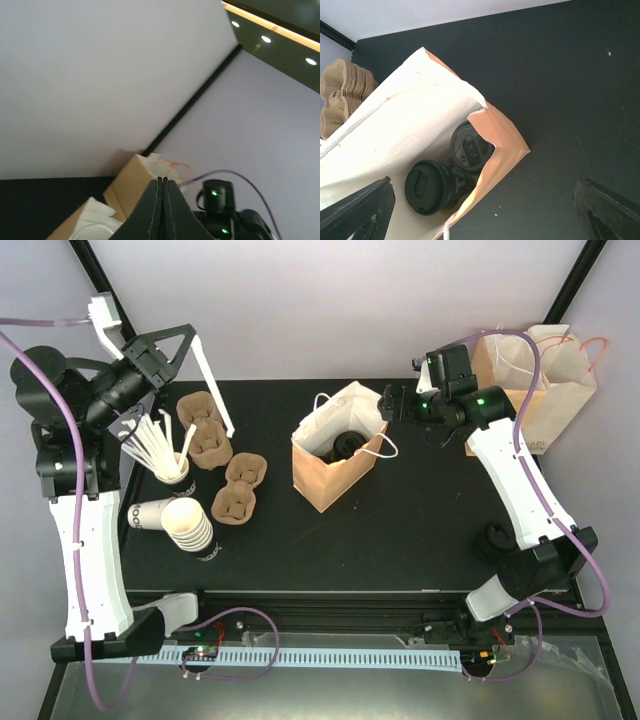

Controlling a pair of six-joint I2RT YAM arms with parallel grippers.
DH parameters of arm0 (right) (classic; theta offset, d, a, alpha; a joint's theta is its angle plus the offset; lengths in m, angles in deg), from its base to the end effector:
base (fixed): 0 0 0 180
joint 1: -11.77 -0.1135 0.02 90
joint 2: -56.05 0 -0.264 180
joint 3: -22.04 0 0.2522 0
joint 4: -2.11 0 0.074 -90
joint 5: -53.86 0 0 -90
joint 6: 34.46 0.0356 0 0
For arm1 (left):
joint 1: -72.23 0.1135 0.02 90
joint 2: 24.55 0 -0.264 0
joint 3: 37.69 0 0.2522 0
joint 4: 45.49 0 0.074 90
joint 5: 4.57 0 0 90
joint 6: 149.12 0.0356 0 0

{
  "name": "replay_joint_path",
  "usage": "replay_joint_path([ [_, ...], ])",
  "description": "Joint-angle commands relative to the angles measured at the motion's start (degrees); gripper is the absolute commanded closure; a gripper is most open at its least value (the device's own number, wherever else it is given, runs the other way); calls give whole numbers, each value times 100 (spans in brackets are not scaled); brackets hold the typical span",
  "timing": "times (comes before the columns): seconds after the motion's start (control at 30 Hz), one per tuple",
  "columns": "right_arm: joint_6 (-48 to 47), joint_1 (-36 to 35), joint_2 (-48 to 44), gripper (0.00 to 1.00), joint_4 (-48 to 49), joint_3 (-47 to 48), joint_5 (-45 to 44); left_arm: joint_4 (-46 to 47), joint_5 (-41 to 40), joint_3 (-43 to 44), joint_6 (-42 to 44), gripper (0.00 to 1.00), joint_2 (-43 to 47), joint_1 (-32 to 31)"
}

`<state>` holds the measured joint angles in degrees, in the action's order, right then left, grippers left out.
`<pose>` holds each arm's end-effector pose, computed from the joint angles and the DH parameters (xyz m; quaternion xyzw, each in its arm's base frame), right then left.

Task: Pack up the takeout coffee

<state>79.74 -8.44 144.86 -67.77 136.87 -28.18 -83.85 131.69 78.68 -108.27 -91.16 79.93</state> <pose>0.2985 0.1152 0.4124 0.0048 0.9182 0.2069 0.3378 0.1767 -0.0021 0.5678 -0.0099 0.6569 -0.4845 0.5775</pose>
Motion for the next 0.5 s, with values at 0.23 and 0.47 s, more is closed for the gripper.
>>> replay_joint_path([
  [0.23,47,36,11,0,-37,254,-387,1532,349,-102,-377,98,-542,-1530],
  [0.47,47,34,-96,0,-81,230,-664,2149,237,-748,-498,98,-863,-2240],
])
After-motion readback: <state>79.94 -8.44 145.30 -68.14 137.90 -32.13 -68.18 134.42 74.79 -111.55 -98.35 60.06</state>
